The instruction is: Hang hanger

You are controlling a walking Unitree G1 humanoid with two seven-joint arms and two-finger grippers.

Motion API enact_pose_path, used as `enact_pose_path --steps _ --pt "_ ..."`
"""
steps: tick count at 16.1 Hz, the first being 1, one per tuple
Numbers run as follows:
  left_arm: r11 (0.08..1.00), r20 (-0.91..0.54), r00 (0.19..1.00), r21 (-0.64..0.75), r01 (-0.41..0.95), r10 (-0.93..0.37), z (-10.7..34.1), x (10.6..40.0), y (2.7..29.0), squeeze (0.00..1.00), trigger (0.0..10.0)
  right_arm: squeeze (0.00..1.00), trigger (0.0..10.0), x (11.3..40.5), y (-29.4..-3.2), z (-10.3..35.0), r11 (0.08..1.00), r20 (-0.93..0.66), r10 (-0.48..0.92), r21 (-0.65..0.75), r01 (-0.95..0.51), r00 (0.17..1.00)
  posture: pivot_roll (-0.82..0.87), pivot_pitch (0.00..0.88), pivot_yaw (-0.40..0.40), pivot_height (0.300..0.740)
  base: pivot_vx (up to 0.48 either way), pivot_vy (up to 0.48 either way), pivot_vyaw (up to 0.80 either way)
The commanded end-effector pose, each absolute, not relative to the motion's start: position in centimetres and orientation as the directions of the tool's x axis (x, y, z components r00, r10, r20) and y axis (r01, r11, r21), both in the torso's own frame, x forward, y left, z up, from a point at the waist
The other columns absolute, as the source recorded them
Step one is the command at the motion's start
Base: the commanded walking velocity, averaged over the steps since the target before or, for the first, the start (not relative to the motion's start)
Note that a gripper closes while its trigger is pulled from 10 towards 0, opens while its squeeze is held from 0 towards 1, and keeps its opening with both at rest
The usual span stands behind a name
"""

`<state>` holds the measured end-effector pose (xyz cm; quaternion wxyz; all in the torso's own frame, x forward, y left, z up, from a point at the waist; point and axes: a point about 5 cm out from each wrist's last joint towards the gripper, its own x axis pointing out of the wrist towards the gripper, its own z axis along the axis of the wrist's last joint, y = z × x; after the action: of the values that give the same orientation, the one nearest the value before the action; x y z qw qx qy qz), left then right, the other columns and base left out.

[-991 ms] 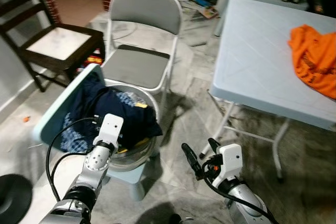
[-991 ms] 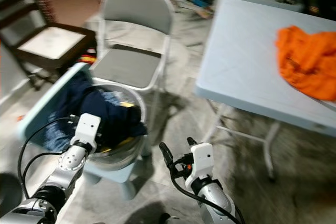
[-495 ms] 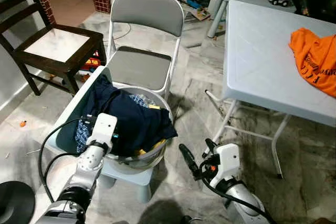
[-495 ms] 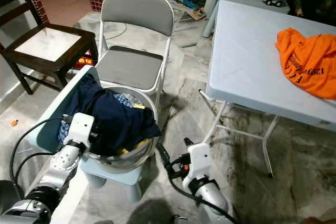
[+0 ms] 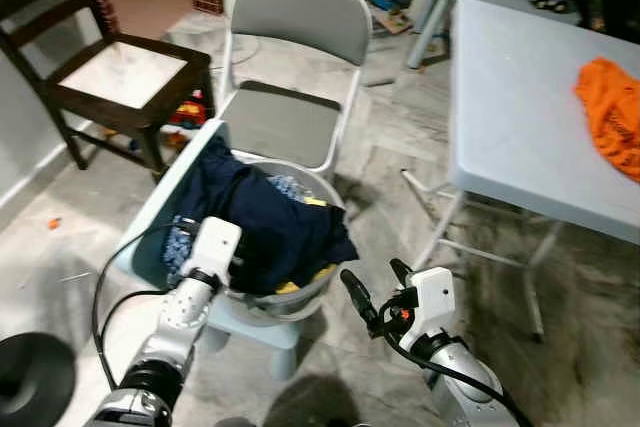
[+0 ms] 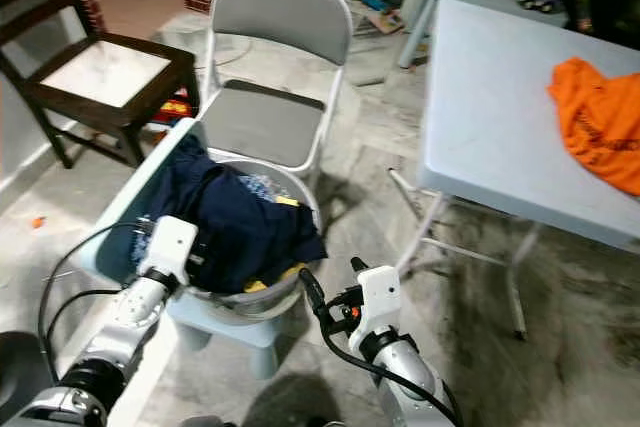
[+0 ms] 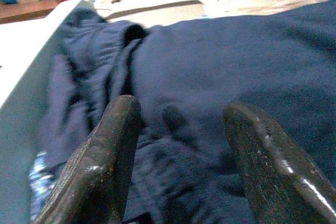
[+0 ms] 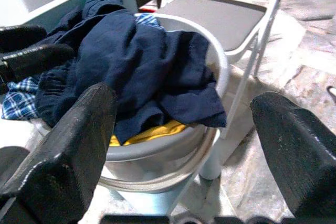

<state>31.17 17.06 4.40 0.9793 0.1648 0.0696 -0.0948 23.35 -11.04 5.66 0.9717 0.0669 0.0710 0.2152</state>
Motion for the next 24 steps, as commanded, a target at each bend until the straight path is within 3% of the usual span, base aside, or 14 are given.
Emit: enact_pose_path --steps 1,5,8,12,14,15,17,18,19,21,24 --pt "0.925 -0.181 0.967 0.303 0.23 -0.181 4.2 31.0 16.7 0.0 10.0 0.0 10.0 23.2 -11.9 5.1 0.909 -0.137 0.408 0.16 -0.386 0.903 0.21 0.132 -0.123 0.74 0.0 0.0 -0.69" --pt "0.928 -0.256 0.959 0.312 0.203 -0.123 3.0 30.6 17.2 0.0 10.0 0.0 10.0 23.3 -11.8 5.1 0.906 -0.136 0.416 0.154 -0.395 0.899 0.22 0.129 -0.133 0.74 0.0 0.0 -0.4" --pt "0.972 -0.363 0.931 0.208 0.108 -0.026 1.7 30.1 18.0 0.0 10.0 0.0 10.0 23.5 -11.7 5.2 0.9 -0.132 0.43 0.146 -0.411 0.893 0.22 0.127 -0.144 0.74 0.0 0.0 0.0" --pt "0.986 -0.392 0.92 0.162 0.045 0.022 1.8 30.4 18.2 0.0 10.0 0.0 10.0 23.7 -11.7 5.3 0.896 -0.13 0.438 0.139 -0.421 0.89 0.23 0.128 -0.147 0.74 0.0 0.0 0.0" --pt "0.976 -0.33 0.944 0.209 0.061 0.012 2.8 31.0 18.1 0.0 10.0 0.0 10.0 23.7 -11.6 5.3 0.898 -0.129 0.434 0.139 -0.417 0.892 0.23 0.131 -0.139 0.74 0.0 0.0 0.0" --pt "0.975 -0.308 0.951 0.207 0.074 -0.006 3.1 31.0 17.9 1.0 10.0 0.0 10.0 23.6 -11.6 5.2 0.899 -0.129 0.433 0.14 -0.416 0.892 0.23 0.131 -0.139 0.74 0.0 0.0 0.0" --pt "0.939 -0.2 0.973 0.297 0.174 -0.117 4.3 31.1 17.0 1.0 10.0 0.0 10.0 23.4 -11.5 5.1 0.899 -0.132 0.431 0.143 -0.413 0.893 0.22 0.136 -0.134 0.74 0.0 0.0 0.0" --pt "0.872 -0.082 0.968 0.421 0.25 -0.238 5.4 30.6 16.0 1.0 10.0 0.0 10.0 23.4 -11.4 5.1 0.9 -0.132 0.43 0.146 -0.411 0.893 0.22 0.138 -0.131 0.74 0.0 0.0 0.0" --pt "0.85 -0.037 0.963 0.462 0.253 -0.267 5.9 30.4 15.8 1.0 10.0 0.0 10.0 23.4 -11.3 5.0 0.9 -0.132 0.429 0.147 -0.41 0.894 0.22 0.142 -0.13 0.74 0.0 0.0 0.0" --pt "0.845 0.013 0.963 0.484 0.228 -0.268 6.4 30.2 16.1 1.0 10.0 0.0 10.0 23.3 -11.3 5.0 0.9 -0.133 0.429 0.149 -0.41 0.894 0.23 0.142 -0.131 0.74 0.0 0.0 0.0" --pt "0.91 -0.055 0.991 0.391 0.136 -0.124 5.8 30.1 18.1 1.0 10.0 0.0 10.0 23.3 -11.2 4.9 0.896 -0.137 0.439 0.146 -0.42 0.888 0.23 0.147 -0.143 0.74 0.0 0.0 0.0"
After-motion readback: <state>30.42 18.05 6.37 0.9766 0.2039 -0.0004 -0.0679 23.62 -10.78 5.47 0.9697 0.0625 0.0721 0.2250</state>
